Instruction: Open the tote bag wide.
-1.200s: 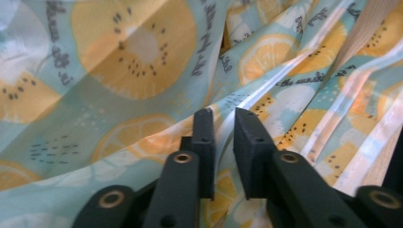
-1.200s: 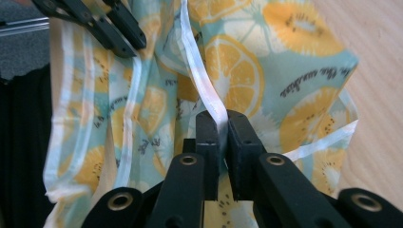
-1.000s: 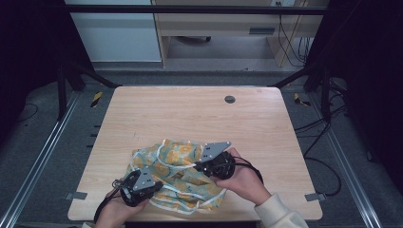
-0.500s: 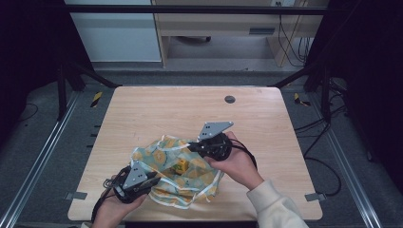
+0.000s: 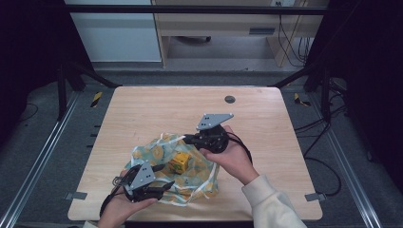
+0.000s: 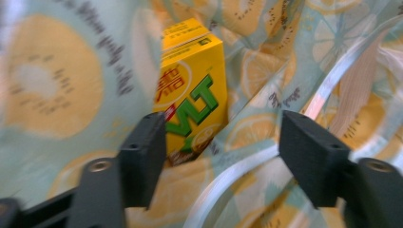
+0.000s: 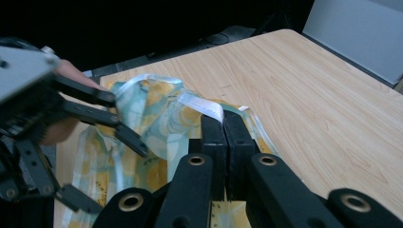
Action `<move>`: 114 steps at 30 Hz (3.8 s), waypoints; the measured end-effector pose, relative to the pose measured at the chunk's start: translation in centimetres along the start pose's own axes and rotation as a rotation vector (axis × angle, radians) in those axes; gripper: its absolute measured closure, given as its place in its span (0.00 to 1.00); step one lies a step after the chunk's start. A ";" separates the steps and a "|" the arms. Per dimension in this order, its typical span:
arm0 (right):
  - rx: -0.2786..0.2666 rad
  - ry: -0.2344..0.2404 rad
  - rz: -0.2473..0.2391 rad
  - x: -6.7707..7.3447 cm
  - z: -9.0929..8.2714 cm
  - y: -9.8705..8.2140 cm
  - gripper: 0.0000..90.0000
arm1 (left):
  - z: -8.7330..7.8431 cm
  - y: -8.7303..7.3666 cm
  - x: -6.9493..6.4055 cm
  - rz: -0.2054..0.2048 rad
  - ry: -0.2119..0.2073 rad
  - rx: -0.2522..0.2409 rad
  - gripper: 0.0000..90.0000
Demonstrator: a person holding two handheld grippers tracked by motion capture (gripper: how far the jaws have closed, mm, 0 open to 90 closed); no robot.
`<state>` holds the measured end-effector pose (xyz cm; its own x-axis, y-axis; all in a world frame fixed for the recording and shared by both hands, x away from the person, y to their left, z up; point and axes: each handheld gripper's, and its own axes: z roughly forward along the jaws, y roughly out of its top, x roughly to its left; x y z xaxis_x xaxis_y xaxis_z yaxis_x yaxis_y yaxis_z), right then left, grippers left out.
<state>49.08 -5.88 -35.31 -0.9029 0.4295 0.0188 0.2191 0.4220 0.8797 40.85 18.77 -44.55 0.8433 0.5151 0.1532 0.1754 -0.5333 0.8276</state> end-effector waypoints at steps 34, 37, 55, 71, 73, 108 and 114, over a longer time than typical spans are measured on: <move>0.094 -0.147 0.155 -7.5 4.2 -3.7 0.99 | 2.0 -1.9 1.2 -0.081 0.013 0.165 0.31; 0.108 -0.149 0.177 -7.8 4.7 -4.7 0.99 | 2.2 -1.8 1.3 -0.088 0.021 0.161 0.31; 0.186 -0.143 0.233 -7.9 7.3 -6.7 0.99 | 2.0 -2.1 1.7 -0.138 0.024 0.176 0.33; 0.251 -0.215 0.221 -9.2 7.6 -8.5 0.99 | 3.0 -3.0 2.0 -0.123 0.045 0.255 0.34; 0.255 -0.225 0.210 -9.3 7.6 -8.7 0.99 | 3.0 -3.1 1.9 -0.119 0.047 0.258 0.34; 0.269 -0.340 0.253 -12.3 5.2 -10.6 0.99 | 3.5 -3.5 1.5 -0.085 0.078 0.318 0.34; 0.276 -0.345 0.265 -12.6 4.9 -10.8 0.93 | 3.4 -3.5 1.5 -0.081 0.090 0.318 0.34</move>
<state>59.85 -11.92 -47.33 -0.6389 0.7689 0.0251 0.5554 0.4384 0.7066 43.25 19.07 -49.05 0.7744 0.6139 0.1529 0.4014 -0.6636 0.6313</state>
